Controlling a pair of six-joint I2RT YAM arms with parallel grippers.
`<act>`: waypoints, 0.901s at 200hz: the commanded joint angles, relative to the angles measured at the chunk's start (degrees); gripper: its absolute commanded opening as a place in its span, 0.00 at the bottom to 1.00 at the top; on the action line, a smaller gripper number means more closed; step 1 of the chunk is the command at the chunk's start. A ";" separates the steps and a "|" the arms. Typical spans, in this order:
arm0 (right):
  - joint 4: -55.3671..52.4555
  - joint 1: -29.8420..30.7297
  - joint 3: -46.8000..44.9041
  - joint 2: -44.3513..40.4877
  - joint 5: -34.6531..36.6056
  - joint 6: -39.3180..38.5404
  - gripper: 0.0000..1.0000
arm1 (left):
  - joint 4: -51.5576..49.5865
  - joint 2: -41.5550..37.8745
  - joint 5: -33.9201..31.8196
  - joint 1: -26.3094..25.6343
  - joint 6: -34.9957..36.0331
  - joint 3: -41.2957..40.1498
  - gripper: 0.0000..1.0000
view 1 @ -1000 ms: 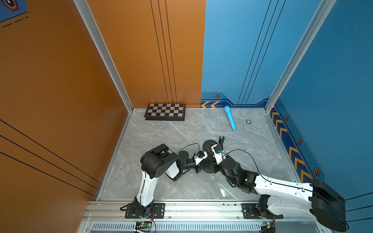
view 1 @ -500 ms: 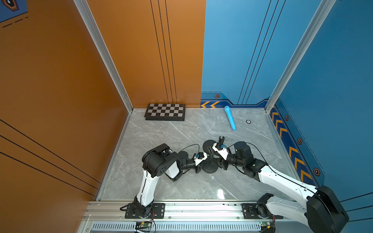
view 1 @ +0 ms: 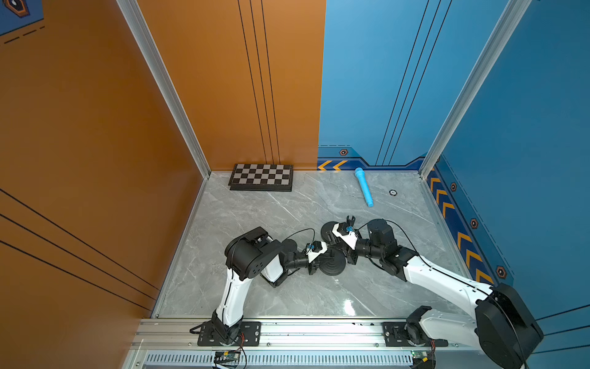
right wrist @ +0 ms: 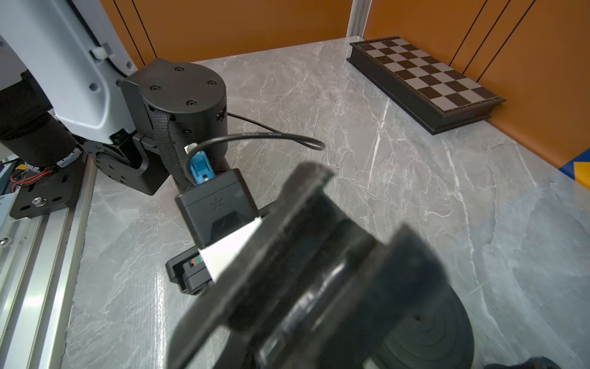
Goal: Assemble a microphone stand
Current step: Screw the microphone stand pole into the microphone stand base.
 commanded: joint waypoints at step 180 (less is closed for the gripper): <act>0.41 9.07 -8.38 -12.91 16.15 8.62 0.45 | -4.47 -0.23 0.28 -1.80 0.42 0.59 0.00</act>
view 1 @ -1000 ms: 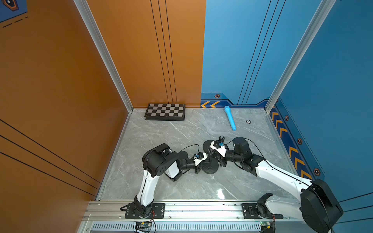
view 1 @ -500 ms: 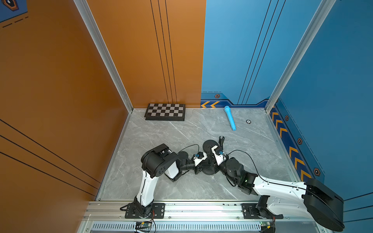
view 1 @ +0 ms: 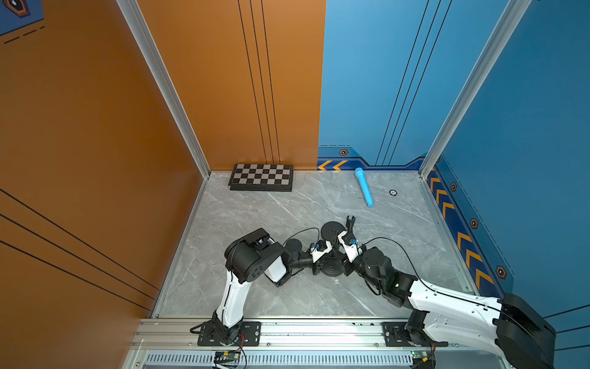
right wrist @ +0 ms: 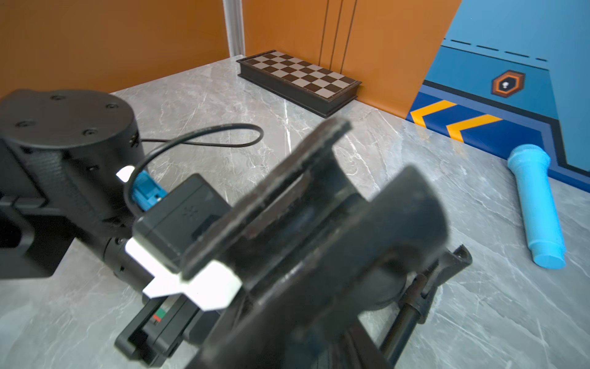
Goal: Assemble a microphone stand
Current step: Screw the microphone stand pole into the microphone stand base.
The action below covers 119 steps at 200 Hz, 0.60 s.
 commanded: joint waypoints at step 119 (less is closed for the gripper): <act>-3.18 -7.73 7.54 6.07 -13.74 -4.88 0.06 | -0.47 1.34 0.47 0.84 1.79 -2.25 0.09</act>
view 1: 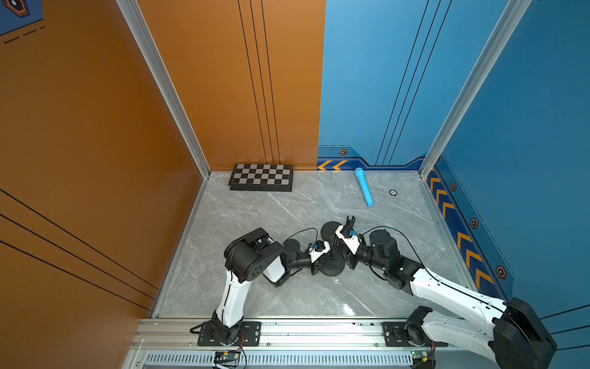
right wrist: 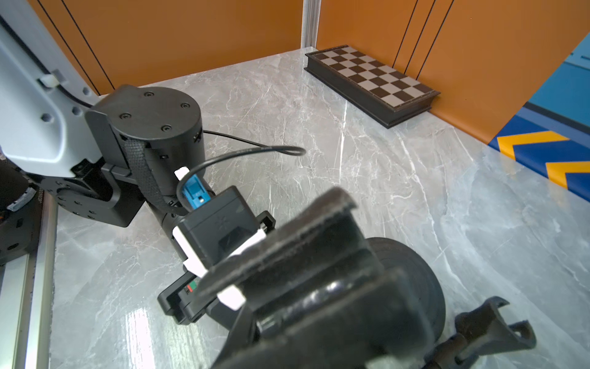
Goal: Assemble a microphone stand
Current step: Screw the microphone stand pole into the microphone stand base, then pick up the microphone stand at the center of the board.
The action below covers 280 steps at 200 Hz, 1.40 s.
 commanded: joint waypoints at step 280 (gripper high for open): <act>-2.33 11.68 3.76 4.51 21.46 11.10 0.26 | -1.70 0.64 -1.53 0.80 -0.86 -1.79 0.24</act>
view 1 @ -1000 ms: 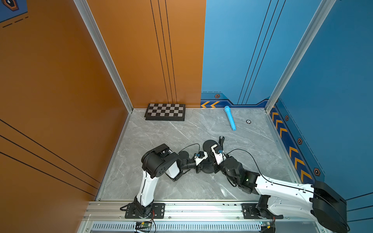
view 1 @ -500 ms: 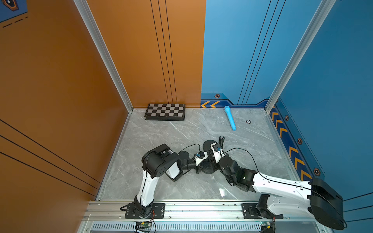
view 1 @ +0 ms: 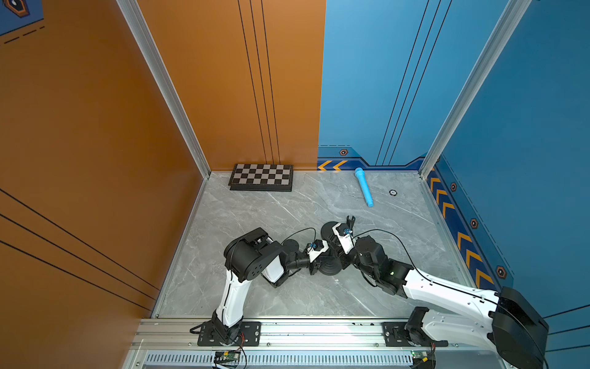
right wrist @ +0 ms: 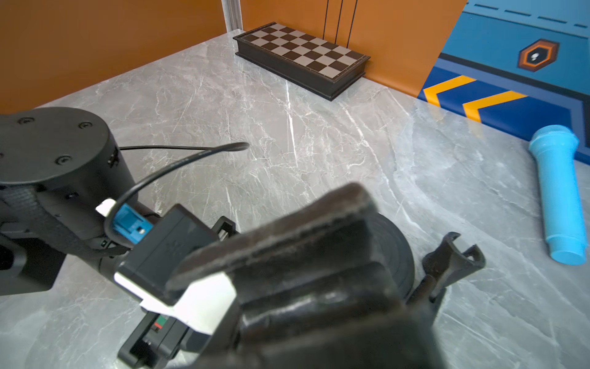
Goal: Assemble a microphone stand
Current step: Pick up the microphone stand at the center of the board.
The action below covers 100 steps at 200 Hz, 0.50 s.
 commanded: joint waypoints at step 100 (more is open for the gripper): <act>-5.56 1.59 6.06 -3.37 3.83 -2.63 0.13 | -1.62 -12.48 -3.32 1.33 0.38 -9.55 0.53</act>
